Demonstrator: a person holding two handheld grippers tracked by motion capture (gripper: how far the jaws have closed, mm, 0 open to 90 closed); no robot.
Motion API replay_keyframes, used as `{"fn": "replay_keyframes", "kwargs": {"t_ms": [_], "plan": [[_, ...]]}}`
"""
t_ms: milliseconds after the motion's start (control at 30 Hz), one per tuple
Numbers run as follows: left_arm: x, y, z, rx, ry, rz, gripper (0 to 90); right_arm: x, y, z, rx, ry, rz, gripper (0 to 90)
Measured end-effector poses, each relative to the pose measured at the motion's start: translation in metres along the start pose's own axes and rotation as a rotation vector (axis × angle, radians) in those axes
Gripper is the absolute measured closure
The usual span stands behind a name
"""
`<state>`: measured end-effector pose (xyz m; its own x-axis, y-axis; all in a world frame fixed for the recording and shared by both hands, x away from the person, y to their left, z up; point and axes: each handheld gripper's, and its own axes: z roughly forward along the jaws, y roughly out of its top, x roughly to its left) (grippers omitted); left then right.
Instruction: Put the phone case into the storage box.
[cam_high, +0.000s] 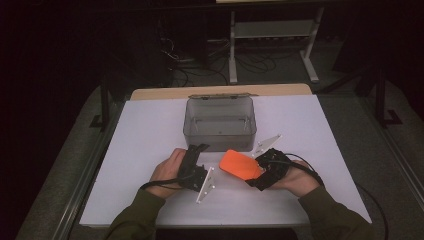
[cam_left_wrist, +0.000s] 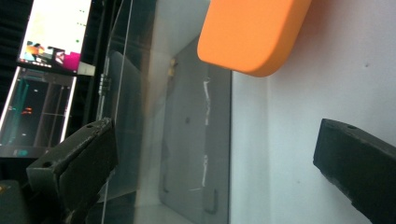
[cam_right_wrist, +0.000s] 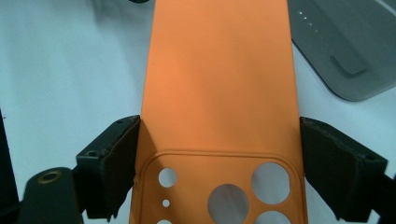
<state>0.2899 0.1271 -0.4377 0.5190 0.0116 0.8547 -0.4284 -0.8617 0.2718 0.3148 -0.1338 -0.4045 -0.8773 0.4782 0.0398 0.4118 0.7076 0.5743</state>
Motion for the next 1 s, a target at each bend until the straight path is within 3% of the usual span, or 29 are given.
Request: {"fn": "replay_keyframes", "kwargs": {"t_ms": [267,1000], "plan": [[-0.0024,0.0005,0.0008,0.015,0.017,0.041,0.0,-0.0002,-0.0001,0.0000,-0.001,0.000,-0.001,15.3],[-0.0070,0.0098,-0.0039,0.011,0.042,0.082,0.0,0.0019,0.0056,0.0015,-0.002,0.002,-0.001,15.3]]}}
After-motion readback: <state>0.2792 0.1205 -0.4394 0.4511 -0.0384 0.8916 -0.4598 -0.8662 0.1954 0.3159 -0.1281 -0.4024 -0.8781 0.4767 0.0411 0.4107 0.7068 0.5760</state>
